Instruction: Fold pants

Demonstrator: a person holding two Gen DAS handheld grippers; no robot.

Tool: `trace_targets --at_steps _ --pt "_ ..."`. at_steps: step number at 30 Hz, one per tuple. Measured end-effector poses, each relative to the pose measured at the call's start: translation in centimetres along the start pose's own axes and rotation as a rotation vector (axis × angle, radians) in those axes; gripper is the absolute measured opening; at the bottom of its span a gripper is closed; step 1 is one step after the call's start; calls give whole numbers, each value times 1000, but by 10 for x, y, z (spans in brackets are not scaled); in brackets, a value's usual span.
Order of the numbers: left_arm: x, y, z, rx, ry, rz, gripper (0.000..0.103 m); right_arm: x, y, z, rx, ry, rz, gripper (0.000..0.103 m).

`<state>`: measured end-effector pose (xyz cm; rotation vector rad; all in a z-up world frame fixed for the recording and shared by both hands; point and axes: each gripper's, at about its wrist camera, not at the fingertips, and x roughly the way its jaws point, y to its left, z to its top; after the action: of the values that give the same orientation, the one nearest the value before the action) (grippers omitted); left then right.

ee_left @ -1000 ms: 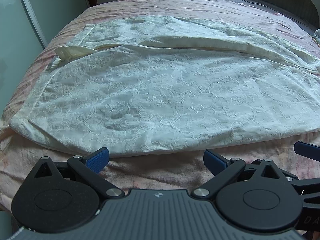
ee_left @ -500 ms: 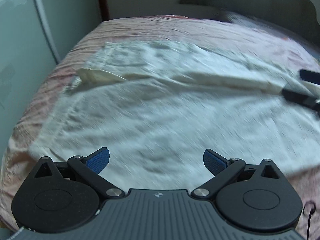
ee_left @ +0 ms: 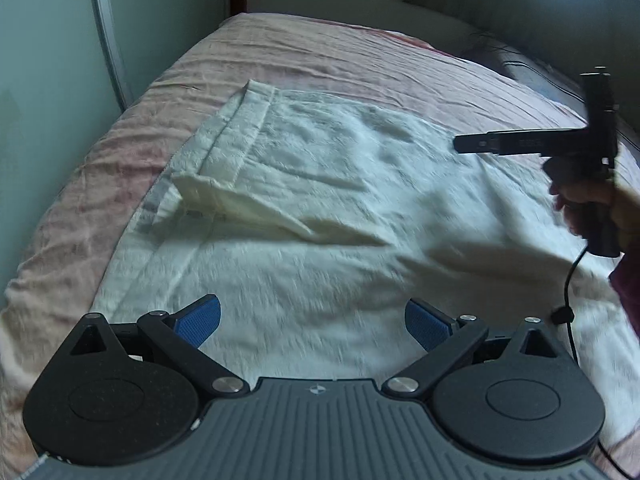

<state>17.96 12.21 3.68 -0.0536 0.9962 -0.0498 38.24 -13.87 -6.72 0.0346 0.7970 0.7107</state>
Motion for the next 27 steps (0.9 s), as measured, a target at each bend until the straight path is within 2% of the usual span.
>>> trace_targets --at_steps 3,4,5,7,8,9,11,14,19,21,24,26,27 --pt "8 1 21 22 -17 29 99 27 -9 13 -13 16 -3 102" --pt "11 1 29 33 -21 39 99 34 -12 16 -21 23 13 94" --pt "14 0 38 39 -31 46 99 40 -12 17 -35 34 28 75" --pt "20 0 58 44 -58 48 100 45 -8 17 -89 38 28 56" --pt "25 1 69 38 -64 51 100 44 -7 17 -107 39 55 34" --pt "31 1 81 26 -68 47 100 43 -5 17 -113 42 87 29" --pt "48 3 106 -2 -58 28 100 35 6 13 -198 17 25 15" --pt "73 13 139 -122 -34 -37 100 15 44 -1 -415 -54 -74 12" --pt "111 43 171 -383 33 -216 100 -15 113 -45 -768 -105 -191 11" --pt "126 55 177 -463 68 -282 99 -18 129 -61 -854 -105 -218 11" --pt "143 66 179 -560 111 -298 94 -21 139 -75 -906 -118 -234 11" --pt "147 71 178 -588 121 -304 81 -20 142 -78 -908 -129 -238 11" --pt "145 71 177 -593 118 -306 64 -22 141 -80 -895 -128 -232 11"
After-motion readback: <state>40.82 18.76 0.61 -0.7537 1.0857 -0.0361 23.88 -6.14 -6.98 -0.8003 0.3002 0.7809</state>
